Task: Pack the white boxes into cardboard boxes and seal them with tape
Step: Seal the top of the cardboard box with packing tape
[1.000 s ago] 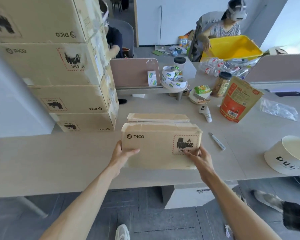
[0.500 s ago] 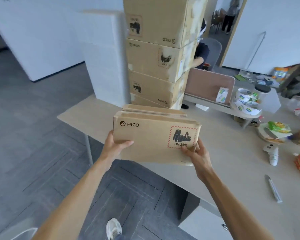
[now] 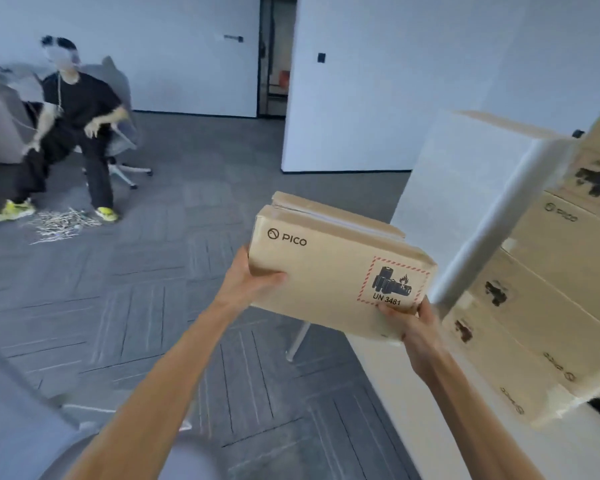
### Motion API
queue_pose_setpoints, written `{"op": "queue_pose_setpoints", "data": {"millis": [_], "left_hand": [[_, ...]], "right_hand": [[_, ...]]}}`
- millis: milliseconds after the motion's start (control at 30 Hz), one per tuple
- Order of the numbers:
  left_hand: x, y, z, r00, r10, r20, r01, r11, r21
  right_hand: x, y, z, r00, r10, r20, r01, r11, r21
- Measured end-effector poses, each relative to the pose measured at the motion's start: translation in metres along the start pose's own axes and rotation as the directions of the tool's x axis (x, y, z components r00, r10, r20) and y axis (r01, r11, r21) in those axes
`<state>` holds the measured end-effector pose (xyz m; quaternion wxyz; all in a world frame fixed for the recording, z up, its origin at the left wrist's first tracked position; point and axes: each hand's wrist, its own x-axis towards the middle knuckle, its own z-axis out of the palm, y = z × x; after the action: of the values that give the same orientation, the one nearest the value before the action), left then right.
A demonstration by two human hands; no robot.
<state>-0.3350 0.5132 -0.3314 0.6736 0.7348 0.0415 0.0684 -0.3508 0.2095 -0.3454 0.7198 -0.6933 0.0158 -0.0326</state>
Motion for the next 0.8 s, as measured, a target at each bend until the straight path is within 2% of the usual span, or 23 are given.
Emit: {"op": "queue_pose_setpoints", "data": {"millis": [367, 800], "left_hand": [[0.174, -0.002, -0.089, 0.988, 0.021, -0.153, -0.028, 0.999, -0.041], [0.376, -0.031, -0.106, 0.951, -0.003, -0.310, 0.012, 1.000, 0.028]], "right_hand": [[0.197, -0.029, 0.138, 0.992, -0.066, 0.104, 0.071, 0.997, -0.044], [0.442, 0.028, 0.218, 0.982, 0.000, 0.190, -0.003, 1.000, 0.019]]}}
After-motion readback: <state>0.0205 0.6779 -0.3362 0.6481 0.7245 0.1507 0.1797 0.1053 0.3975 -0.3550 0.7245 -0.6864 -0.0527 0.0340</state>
